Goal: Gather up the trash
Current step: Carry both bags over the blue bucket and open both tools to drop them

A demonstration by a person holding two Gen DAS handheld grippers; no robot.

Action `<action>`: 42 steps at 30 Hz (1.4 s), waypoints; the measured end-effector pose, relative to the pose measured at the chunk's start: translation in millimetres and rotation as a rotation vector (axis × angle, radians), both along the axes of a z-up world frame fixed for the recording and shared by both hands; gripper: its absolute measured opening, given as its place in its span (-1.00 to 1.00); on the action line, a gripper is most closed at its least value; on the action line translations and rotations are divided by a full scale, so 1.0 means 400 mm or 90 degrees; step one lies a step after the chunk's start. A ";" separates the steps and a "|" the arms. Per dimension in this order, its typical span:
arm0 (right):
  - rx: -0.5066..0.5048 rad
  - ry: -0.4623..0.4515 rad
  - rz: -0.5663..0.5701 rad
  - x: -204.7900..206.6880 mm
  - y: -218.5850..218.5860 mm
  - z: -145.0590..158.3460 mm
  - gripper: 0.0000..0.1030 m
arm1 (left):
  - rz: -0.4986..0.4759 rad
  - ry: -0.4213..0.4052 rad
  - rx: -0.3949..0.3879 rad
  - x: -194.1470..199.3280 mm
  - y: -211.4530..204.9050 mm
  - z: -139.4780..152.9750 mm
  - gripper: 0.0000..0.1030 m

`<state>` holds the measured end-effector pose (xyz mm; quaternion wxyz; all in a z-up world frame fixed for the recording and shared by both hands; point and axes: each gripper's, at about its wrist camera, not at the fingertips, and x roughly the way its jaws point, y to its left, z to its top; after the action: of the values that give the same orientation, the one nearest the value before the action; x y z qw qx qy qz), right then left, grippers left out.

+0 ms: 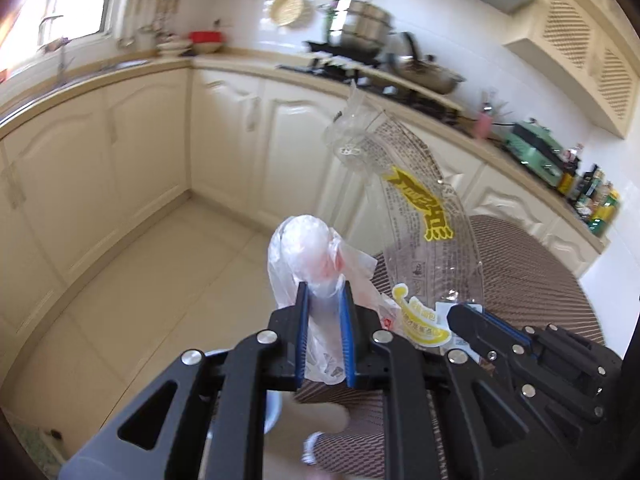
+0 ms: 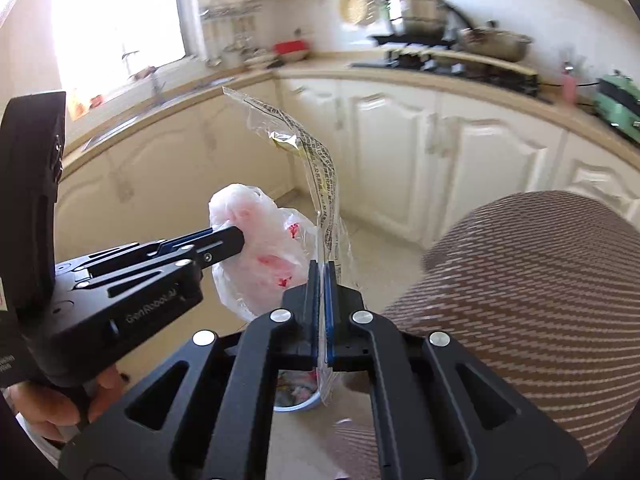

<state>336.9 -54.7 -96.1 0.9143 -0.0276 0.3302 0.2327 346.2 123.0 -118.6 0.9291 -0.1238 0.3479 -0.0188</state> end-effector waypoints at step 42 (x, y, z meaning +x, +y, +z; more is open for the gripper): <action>-0.058 0.376 -0.003 0.232 0.321 -0.872 -0.95 | 0.120 0.341 -0.090 0.128 0.356 -0.845 0.04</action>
<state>429.8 73.8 -444.9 0.7771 0.0010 0.5919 0.2137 397.2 265.4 -456.4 0.7907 -0.2207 0.5659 0.0764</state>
